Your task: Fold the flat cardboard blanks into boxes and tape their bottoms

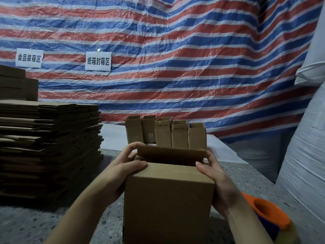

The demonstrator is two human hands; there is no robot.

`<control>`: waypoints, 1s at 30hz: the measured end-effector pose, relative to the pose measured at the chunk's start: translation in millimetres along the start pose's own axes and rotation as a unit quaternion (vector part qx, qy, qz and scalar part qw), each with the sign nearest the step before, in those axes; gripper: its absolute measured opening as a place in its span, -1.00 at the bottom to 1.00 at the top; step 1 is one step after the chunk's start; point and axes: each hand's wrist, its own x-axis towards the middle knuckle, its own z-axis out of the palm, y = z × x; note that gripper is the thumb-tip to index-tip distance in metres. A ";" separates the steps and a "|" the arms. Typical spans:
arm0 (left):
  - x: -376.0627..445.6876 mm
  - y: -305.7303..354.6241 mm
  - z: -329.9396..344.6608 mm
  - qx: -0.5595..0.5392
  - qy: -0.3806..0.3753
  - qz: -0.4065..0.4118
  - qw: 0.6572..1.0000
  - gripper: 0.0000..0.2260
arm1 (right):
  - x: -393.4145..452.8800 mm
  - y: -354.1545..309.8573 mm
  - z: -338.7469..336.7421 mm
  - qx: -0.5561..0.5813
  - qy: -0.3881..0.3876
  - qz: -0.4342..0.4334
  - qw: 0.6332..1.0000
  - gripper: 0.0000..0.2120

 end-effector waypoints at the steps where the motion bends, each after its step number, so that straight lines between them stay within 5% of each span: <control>1: -0.7 -0.3 1.3 -0.009 0.008 0.000 1.000 -0.66 | -0.6 -0.4 1.0 0.007 0.010 0.005 1.000 -0.74; 8: -0.6 -4.9 5.9 0.001 0.087 -0.012 0.996 -0.89 | -2.3 1.0 5.9 -0.006 0.054 0.018 0.998 -0.49; 14: -2.1 -4.5 4.9 0.054 0.090 -0.020 0.994 -0.85 | -0.5 0.2 8.7 -0.021 0.066 0.038 0.997 -0.85; 17: -1.5 5.3 7.6 0.138 0.103 -0.027 0.985 -0.86 | -0.2 -2.3 10.3 -0.031 0.074 0.044 0.996 -0.77; 19: -1.2 19.1 13.8 0.267 0.111 -0.046 0.956 -0.95 | 0.2 -3.1 9.9 -0.032 0.076 0.047 0.995 -0.72; 23: -0.3 38.2 40.2 0.571 0.097 0.010 0.815 -0.94 | 2.2 -2.9 9.1 -0.025 0.086 0.061 0.994 -0.87; 27: -0.9 35.2 75.3 0.608 -0.007 0.070 0.791 -0.68 | 0.8 -3.6 9.6 -0.020 0.089 0.063 0.994 -0.92; 30: -0.8 24.3 79.7 0.685 -0.035 0.055 0.726 -0.44 | -1.0 -4.3 10.5 -0.020 0.082 0.068 0.994 -0.92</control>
